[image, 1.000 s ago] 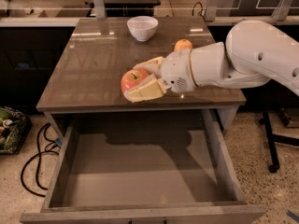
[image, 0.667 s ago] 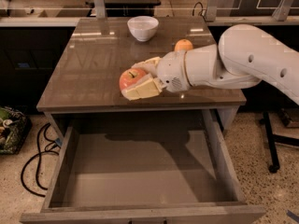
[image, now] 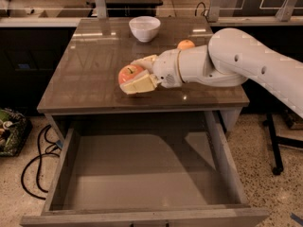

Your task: Pick apple from top drawer and place on counter

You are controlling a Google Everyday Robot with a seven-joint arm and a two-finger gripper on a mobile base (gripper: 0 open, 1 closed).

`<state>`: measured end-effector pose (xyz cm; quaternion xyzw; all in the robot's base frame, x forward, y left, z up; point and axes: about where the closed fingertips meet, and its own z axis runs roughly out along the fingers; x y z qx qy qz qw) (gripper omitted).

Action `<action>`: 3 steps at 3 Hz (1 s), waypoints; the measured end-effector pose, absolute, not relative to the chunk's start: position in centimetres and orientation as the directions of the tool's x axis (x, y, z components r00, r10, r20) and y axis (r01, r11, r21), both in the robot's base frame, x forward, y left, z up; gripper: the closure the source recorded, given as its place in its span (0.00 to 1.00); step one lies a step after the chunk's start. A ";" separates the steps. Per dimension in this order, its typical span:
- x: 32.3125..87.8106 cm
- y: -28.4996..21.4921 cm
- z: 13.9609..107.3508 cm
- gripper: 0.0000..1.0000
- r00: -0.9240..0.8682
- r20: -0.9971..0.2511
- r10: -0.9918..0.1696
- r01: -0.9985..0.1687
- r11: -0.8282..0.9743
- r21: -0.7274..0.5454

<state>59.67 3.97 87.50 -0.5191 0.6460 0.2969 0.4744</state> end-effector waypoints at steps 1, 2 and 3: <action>61.5 4.4 87.0 1.00 -0.025 -0.923 -0.383 -0.952 0.292 -0.096; 63.0 4.1 85.5 1.00 -0.069 -0.927 -0.369 -0.947 0.317 -0.056; 64.3 3.3 84.1 1.00 -0.110 -0.929 -0.352 -0.938 0.347 -0.021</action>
Offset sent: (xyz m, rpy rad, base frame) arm 0.0535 -0.0083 -0.0383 0.0368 0.0968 -0.0730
